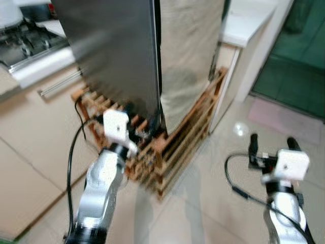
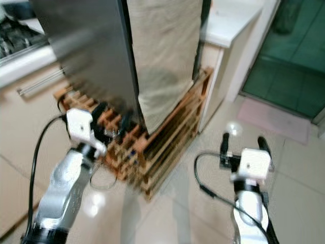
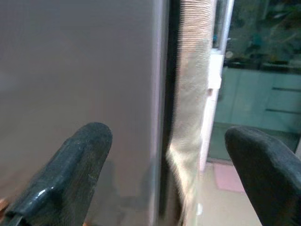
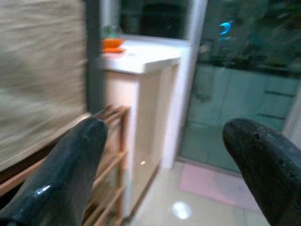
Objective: Restocking fridge
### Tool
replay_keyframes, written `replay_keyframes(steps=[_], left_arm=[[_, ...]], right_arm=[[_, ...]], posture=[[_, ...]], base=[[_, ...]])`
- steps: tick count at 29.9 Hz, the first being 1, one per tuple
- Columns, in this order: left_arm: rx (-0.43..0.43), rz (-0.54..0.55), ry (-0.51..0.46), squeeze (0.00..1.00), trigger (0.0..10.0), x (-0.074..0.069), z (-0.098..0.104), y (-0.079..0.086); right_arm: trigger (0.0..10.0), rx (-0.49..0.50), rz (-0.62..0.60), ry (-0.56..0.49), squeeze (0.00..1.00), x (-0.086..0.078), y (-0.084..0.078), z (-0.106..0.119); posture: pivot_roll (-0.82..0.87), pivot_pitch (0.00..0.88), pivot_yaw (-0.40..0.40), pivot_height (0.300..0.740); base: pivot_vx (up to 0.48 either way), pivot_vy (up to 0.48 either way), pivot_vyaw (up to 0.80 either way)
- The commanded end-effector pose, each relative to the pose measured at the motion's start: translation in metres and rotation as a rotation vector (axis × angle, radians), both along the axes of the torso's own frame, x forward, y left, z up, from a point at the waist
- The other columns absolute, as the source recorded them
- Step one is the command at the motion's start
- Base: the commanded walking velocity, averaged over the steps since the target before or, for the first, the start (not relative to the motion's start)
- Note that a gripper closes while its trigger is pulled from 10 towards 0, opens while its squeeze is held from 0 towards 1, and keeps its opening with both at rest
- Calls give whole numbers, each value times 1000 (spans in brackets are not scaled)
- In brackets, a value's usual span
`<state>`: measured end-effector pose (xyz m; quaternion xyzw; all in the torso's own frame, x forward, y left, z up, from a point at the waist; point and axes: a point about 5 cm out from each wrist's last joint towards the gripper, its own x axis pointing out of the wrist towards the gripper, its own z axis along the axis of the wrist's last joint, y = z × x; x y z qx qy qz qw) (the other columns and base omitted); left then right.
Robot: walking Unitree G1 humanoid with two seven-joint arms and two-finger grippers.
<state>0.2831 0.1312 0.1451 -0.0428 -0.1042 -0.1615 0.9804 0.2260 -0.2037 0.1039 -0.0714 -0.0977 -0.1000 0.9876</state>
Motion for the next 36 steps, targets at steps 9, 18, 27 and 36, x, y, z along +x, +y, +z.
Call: replay_keyframes(steps=[9, 18, 27, 36], left_arm=[[24, 49, -17, 0, 10000, 13, 13, -7], [32, -94, -3, 0, 10000, 22, 27, -33], [57, -213, 25, 0, 10000, 35, 38, -49], [-6, -209, 112, 0, 10000, 55, 42, -54]], right_arm=[[10000, 4, -2, 44, 0, 2, -6, -12], [10000, 10, 8, 48, 0, 4, -4, -14], [10000, 4, -5, 47, 0, 3, -9, -15], [10000, 34, 121, 125, 0, -20, 1, -29]], posture=[[-54, 19, 35, 710], [-60, 24, 44, 710], [-74, 25, 67, 710], [-95, 47, 85, 710]], base=[[107, 0, 0], [0, 0, 0], [0, 0, 0], [0, 0, 0]])
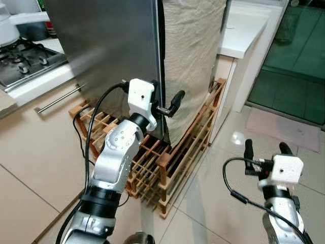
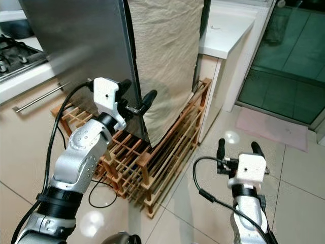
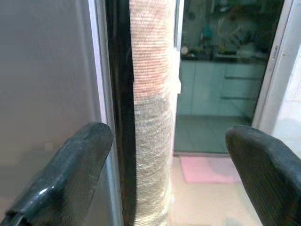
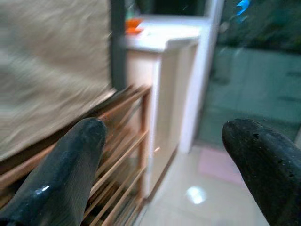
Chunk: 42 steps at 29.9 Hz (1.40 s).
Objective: Restocking fridge
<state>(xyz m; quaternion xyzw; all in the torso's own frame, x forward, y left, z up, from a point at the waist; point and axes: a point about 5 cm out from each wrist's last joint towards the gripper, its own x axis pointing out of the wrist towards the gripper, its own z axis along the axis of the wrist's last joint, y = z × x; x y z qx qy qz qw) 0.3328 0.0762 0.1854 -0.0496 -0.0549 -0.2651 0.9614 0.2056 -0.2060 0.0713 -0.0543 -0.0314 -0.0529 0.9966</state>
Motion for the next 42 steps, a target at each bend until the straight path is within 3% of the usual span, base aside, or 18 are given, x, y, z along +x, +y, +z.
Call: replay_keyframes(steps=[1, 5, 13, 18, 23, 26, 32, 38, 42], left_arm=[[-25, 8, 29, 0, 10000, 5, 2, 1], [-47, 9, 42, 0, 10000, 12, 6, 2], [-10, 1, 54, 0, 10000, 16, 7, -3], [67, -58, 108, 0, 10000, 14, -2, -23], [51, -121, 122, 0, 10000, 8, -1, -40], [35, -113, 125, 0, 10000, 9, 0, -41], [0, 3, 61, 0, 10000, 11, -1, -13], [10, 219, 47, 0, 10000, -2, -30, 39], [36, 268, 69, 0, 10000, -13, -47, 50]], right_arm=[[10000, -2, 32, -12, 0, 0, 3, 4], [10000, -7, 33, 0, 0, -4, 4, 2], [10000, 25, 47, -3, 0, -2, 7, 5], [10000, 43, 58, -1, 0, 2, 10, 7], [10000, 44, 58, -7, 0, 5, 10, 9], [10000, 43, 58, -12, 0, 6, 10, 11], [10000, 30, 7, -56, 0, 8, 5, 22], [10000, 21, -34, -76, 0, 11, 1, 25], [10000, 23, -38, -68, 0, 13, 1, 22]], posture=[[-95, 47, 85, 710], [-99, 55, 87, 710], [-91, 64, 91, 710], [-90, 67, 90, 710], [-93, 69, 88, 710], [-97, 70, 88, 710], [-96, 69, 90, 710], [-79, 65, 86, 710], [-67, 57, 79, 710]], base=[[0, 0, 0], [0, 0, 0], [0, 0, 0], [0, 0, 0], [0, 0, 0], [0, 0, 0], [0, 0, 0], [0, 0, 0], [0, 0, 0]])
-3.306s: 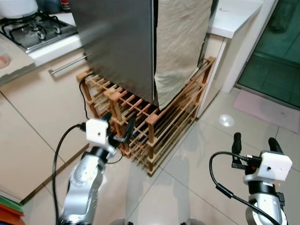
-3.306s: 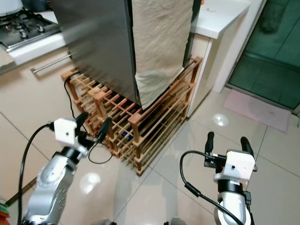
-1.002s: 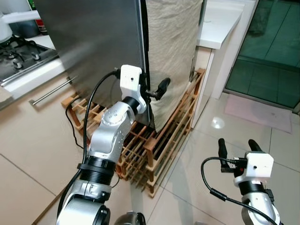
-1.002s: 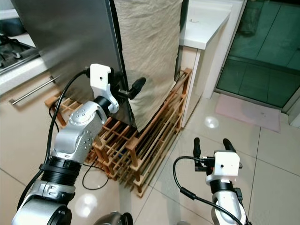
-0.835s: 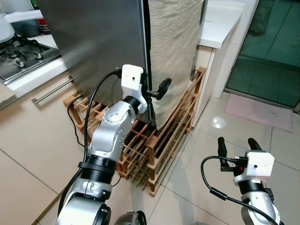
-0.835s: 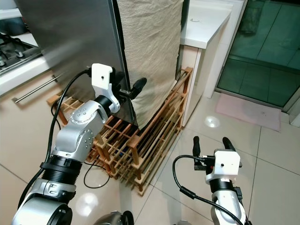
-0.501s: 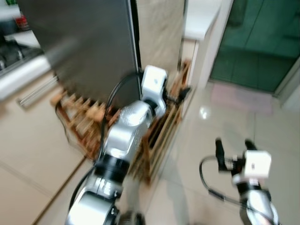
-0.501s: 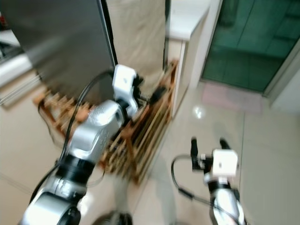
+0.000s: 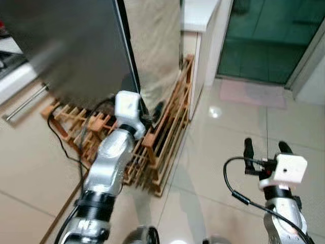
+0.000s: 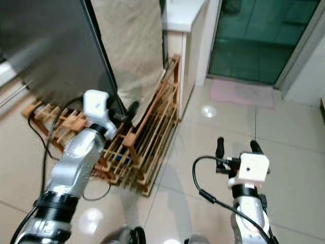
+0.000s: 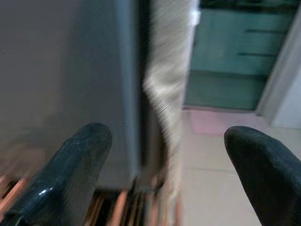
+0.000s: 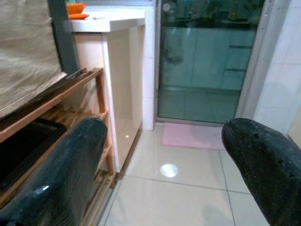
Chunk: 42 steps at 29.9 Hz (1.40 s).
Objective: Restocking fridge
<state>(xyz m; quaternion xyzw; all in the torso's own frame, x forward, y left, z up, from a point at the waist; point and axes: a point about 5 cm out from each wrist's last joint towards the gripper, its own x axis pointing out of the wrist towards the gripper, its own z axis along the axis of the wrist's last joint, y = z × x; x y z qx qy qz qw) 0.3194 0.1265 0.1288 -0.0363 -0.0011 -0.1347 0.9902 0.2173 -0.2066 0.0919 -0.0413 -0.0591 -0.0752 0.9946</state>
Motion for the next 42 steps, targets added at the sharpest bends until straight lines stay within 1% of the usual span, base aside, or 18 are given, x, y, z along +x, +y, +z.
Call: replay_keyframes(steps=[1, 3, 4, 5, 6, 8, 9, 11, 12, 14, 16, 17, 21, 22, 24, 33, 38, 42], left_arm=[[28, 5, -49, 0, 10000, -5, 2, 5], [38, 8, -50, 0, 10000, -8, -1, 8], [56, 24, -52, 0, 10000, -10, -4, 14], [84, 55, -62, 0, 10000, -15, -8, 26], [84, 55, -62, 0, 10000, -15, -8, 26], [106, 88, -93, 0, 10000, -23, -12, 35], [106, 88, -93, 0, 10000, -23, -12, 35], [151, 108, -113, 0, 10000, -39, -22, 40], [151, 108, -113, 0, 10000, -39, -22, 40], [170, 130, -96, 0, 10000, -47, -29, 40], [164, 132, -90, 0, 10000, -48, -31, 39], [136, 123, -79, 0, 10000, -44, -30, 35], [119, 92, -92, 0, 10000, -36, -23, 26], [71, 46, -132, 0, 10000, -32, -11, 16], [47, 21, -164, 0, 10000, -33, -3, 11], [26, 24, -187, 0, 10000, -33, 4, 8], [19, 17, -194, 0, 10000, -30, 8, 4], [21, -19, -210, 0, 10000, -24, 15, -4]], right_arm=[[10000, 7, 1, -25, 0, 5, 3, 4], [10000, 10, -1, -31, 0, 6, 3, 6], [10000, 10, -4, -38, 0, 8, 4, 8], [10000, 9, -11, -48, 0, 10, 3, 10], [10000, 9, -11, -48, 0, 10, 3, 10], [10000, 11, -32, -62, 0, 11, 1, 12], [10000, 11, -32, -62, 0, 11, 1, 12], [10000, 13, -63, -71, 0, 9, -2, 11], [10000, 13, -63, -71, 0, 9, -2, 11], [10000, 17, -83, -65, 0, 6, -5, 6], [10000, 18, -88, -61, 0, 5, -5, 4], [10000, 17, -78, -51, 0, 5, -3, 1], [10000, 16, -58, -38, 0, 6, 2, -2], [10000, 12, -54, -38, 0, 8, 2, -1], [10000, 8, -50, -38, 0, 9, 2, -1], [10000, 1, -37, -34, 0, 11, 1, -2], [10000, -4, -30, -29, 0, 13, 0, -3], [10000, -9, -18, -30, 0, 15, 1, -3]], posture=[[-64, 43, 66, 710], [-63, 40, 62, 710], [-61, 35, 57, 710], [-56, 28, 48, 710], [-56, 28, 48, 710], [-53, 23, 45, 710], [-53, 23, 45, 710], [-52, 17, 44, 710], [-52, 17, 44, 710], [-51, 15, 40, 710], [-51, 15, 40, 710], [-48, 13, 40, 710], [-50, 9, 37, 710], [-52, 8, 37, 710], [-55, 9, 39, 710], [-56, 14, 38, 710], [-57, 14, 40, 710], [-58, 16, 41, 710]], base=[[0, 0, 0], [0, 0, 0], [0, 0, 0], [0, 0, 0], [0, 0, 0], [0, 0, 0], [0, 0, 0], [0, 0, 0], [0, 0, 0], [0, 0, 0], [0, 0, 0], [0, 0, 0], [0, 0, 0], [0, 0, 0], [315, -137, 0], [377, -290, 0], [398, -262, 0], [241, -65, 0]])
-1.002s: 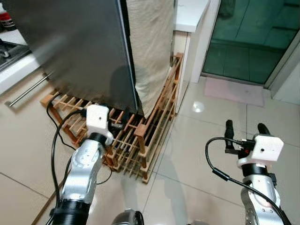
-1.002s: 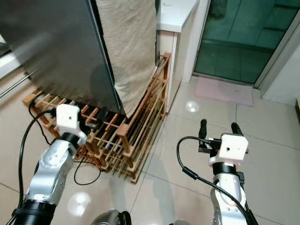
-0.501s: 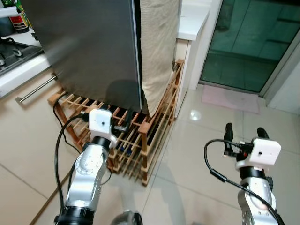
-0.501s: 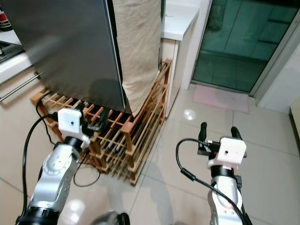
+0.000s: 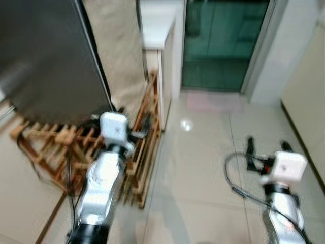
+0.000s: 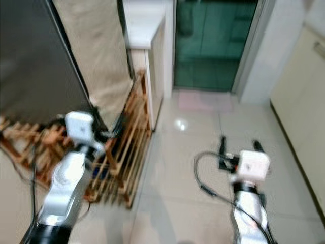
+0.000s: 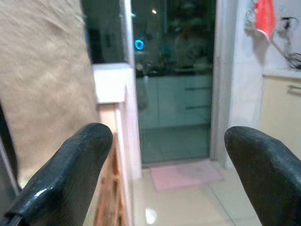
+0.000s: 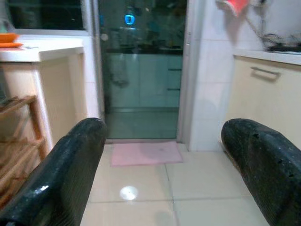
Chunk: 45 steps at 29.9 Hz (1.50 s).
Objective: Restocking fridge
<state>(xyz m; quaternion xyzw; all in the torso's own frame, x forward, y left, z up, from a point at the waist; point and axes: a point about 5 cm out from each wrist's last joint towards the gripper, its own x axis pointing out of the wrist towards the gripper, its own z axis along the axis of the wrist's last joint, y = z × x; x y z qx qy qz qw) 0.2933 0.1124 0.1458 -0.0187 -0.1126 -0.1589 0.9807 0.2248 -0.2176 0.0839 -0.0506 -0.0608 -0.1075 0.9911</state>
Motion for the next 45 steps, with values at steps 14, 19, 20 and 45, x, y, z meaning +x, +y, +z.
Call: replay_keyframes(steps=[14, 19, 20, 45], left_arm=[[40, 128, 10, 0, 10000, 51, 29, 0], [33, 165, 13, 0, 10000, 71, 43, -9], [28, 168, 13, 0, 10000, 72, 45, -9], [83, 78, 82, 0, 10000, 52, 3, 23]], right_arm=[[10000, 10, 66, -24, 0, 9, 16, 4], [10000, 15, 71, -21, 0, 7, 19, 3], [10000, 15, 71, -20, 0, 7, 19, 3], [10000, 36, 44, -50, 0, -2, 23, 11]], posture=[[-63, 24, 44, 710], [-74, 39, 51, 710], [-74, 39, 51, 710], [-77, 43, 97, 710]], base=[[0, 0, 0], [0, 0, 0], [0, 0, 0], [0, 0, 0]])
